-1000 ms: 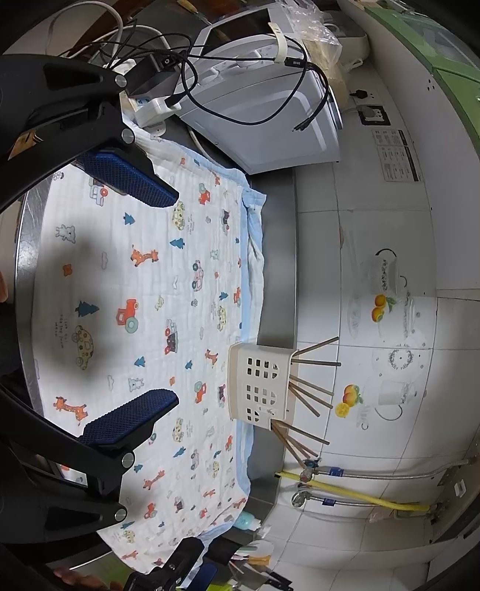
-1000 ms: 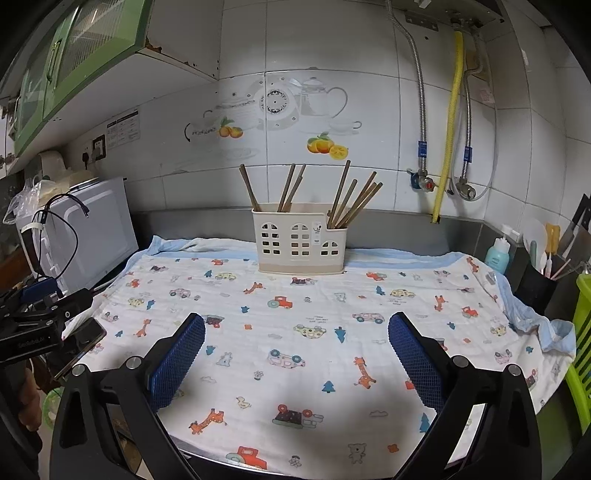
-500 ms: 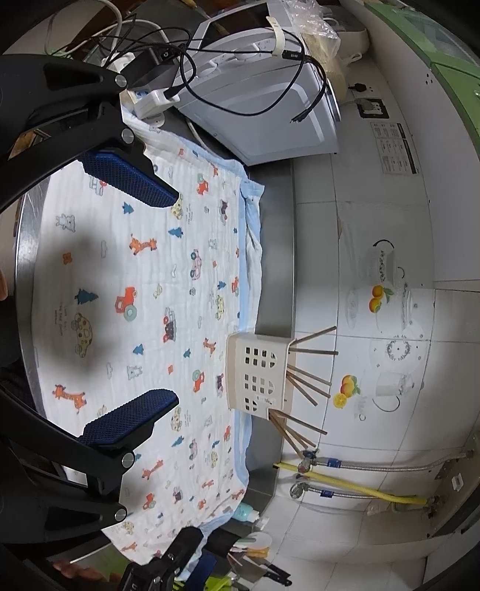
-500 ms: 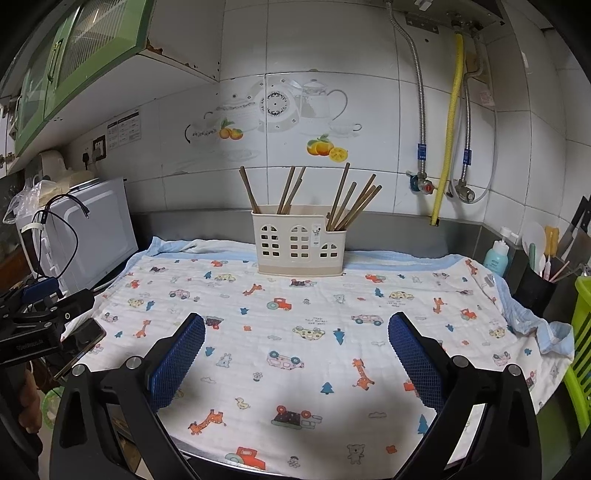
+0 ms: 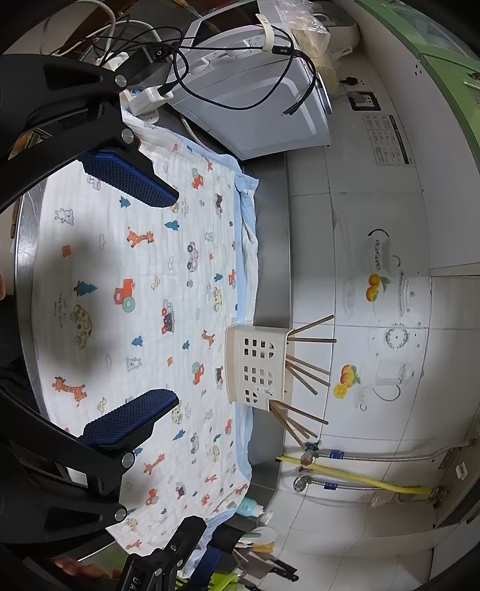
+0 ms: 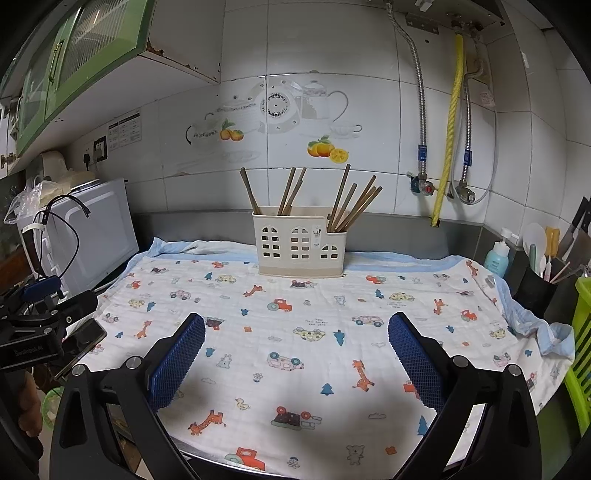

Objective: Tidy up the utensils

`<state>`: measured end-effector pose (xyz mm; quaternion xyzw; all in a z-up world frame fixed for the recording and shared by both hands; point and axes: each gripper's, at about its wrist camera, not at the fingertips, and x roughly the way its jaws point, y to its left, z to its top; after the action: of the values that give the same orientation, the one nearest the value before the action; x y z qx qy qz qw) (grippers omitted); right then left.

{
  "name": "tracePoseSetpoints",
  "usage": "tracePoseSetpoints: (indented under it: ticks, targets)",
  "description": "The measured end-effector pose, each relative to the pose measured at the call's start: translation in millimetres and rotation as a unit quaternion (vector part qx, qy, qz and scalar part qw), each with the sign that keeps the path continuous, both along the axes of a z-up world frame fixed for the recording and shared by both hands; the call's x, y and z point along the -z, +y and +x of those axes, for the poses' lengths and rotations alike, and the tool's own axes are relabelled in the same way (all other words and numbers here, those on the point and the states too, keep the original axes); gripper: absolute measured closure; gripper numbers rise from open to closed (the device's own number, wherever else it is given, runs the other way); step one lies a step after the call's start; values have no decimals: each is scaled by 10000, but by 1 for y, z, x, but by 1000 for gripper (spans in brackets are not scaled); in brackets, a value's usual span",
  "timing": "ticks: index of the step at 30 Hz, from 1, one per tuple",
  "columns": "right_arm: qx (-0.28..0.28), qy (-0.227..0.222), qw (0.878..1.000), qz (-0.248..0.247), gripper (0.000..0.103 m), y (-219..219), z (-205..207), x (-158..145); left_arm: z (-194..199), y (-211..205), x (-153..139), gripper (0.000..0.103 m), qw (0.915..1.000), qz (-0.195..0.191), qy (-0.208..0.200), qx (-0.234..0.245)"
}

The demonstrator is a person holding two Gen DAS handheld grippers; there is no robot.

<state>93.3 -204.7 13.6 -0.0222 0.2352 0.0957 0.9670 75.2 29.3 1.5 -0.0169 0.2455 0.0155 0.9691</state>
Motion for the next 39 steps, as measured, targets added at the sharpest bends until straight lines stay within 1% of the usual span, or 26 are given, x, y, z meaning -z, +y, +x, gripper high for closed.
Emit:
tracePoseSetpoints:
  ticks: [39]
  targets:
    - [-50,-5,10000,4,7,2,4,1,4,-5,1,5,9999,-22,6,103]
